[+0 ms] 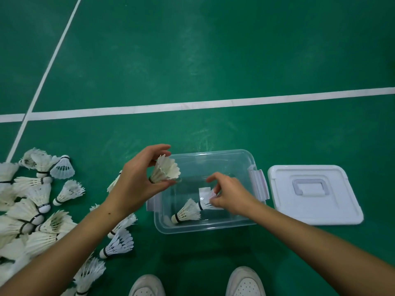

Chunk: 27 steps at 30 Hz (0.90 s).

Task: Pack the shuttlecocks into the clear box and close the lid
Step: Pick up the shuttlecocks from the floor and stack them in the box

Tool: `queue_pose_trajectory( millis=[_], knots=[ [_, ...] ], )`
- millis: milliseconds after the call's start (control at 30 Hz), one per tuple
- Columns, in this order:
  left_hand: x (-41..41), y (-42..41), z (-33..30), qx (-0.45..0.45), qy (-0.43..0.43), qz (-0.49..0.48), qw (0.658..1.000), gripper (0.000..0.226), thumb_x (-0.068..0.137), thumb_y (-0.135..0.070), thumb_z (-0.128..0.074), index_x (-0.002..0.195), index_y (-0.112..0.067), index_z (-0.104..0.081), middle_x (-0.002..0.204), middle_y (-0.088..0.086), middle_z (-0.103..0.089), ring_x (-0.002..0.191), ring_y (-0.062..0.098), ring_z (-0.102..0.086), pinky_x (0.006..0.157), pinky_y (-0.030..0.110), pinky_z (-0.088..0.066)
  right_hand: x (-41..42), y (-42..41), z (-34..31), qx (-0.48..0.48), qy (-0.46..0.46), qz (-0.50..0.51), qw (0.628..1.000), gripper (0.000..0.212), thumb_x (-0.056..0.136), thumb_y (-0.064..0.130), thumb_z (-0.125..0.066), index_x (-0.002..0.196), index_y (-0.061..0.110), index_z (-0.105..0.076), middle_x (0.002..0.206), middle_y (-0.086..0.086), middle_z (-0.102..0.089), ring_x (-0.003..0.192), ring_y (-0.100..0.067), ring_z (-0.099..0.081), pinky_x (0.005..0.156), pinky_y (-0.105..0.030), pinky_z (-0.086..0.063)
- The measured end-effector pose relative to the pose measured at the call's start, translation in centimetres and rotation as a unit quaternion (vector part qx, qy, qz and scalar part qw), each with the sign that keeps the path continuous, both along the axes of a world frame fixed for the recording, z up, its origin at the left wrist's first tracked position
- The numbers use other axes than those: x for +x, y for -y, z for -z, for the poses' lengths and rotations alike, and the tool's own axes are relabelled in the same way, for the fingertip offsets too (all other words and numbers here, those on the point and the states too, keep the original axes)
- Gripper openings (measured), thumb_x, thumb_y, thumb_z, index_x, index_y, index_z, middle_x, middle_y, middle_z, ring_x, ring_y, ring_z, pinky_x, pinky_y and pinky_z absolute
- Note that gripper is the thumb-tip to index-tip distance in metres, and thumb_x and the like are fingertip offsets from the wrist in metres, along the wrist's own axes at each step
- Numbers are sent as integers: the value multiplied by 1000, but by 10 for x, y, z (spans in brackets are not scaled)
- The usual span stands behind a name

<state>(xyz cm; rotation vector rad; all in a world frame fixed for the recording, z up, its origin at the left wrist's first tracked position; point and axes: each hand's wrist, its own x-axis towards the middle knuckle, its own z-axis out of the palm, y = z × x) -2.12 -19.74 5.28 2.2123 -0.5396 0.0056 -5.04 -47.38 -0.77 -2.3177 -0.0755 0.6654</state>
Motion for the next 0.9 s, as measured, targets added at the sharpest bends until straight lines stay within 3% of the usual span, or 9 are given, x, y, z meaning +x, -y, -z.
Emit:
queue_pose_trajectory(
  millis=[167, 267, 467, 600, 733, 800, 900],
  knots=[
    [-3, -1, -1, -36, -20, -13, 999, 82, 72, -22, -95, 143, -19, -53, 127, -11, -70, 114, 9, -70, 101, 31, -58, 3, -26, 20, 4, -52, -42, 998, 64, 88, 10, -81, 145, 17, -52, 101, 1, -63, 81, -7, -58, 63, -14, -45],
    [-3, 1, -3, -36, -26, 2, 999, 81, 74, -23, -94, 144, -23, -53, 128, -11, -69, 112, 12, -71, 96, 33, -60, 6, -31, 26, 14, -92, -46, 995, 74, 84, 13, -87, 147, 18, -49, 103, 0, -60, 89, -21, -65, 73, -29, -59],
    [-5, 11, 2, -41, -37, 2, 998, 85, 75, -15, -95, 147, -27, -51, 122, -9, -68, 111, 11, -70, 97, 24, -56, 6, -23, 22, 55, -127, -5, 990, 83, 81, 21, -92, 150, 22, -46, 98, 3, -62, 85, -18, -67, 85, -36, -61],
    [-3, 17, 2, -29, -43, -7, 999, 76, 74, -18, -95, 141, -20, -58, 119, -13, -70, 109, 4, -69, 95, 23, -57, 8, -8, -6, 67, -87, 9, 994, 78, 83, 31, -90, 148, 25, -47, 110, 6, -72, 97, -12, -71, 96, -40, -60],
    [1, 33, 6, 11, -10, 34, 999, 60, 74, -27, -95, 127, -20, -68, 113, -12, -70, 98, 5, -69, 86, 32, -59, 7, 7, -51, 235, 2, 116, 965, 49, 87, 20, -86, 130, 28, -64, 117, 5, -73, 107, -14, -72, 99, -37, -60],
    [2, 45, 11, 17, -13, 52, 998, 55, 76, -31, -94, 124, -23, -69, 112, -12, -65, 95, 5, -66, 84, 28, -58, 3, 6, -67, 300, 20, 145, 943, 45, 86, 17, -87, 125, 28, -66, 115, 2, -75, 109, -17, -72, 98, -34, -59],
    [0, 64, 19, 8, -16, 60, 998, 53, 78, -34, -92, 124, -21, -69, 108, -12, -64, 95, 0, -63, 82, 19, -53, -2, -2, -63, 275, 44, 139, 950, 54, 83, 16, -88, 129, 30, -62, 101, -3, -77, 99, -21, -75, 96, -41, -61]
  ],
)
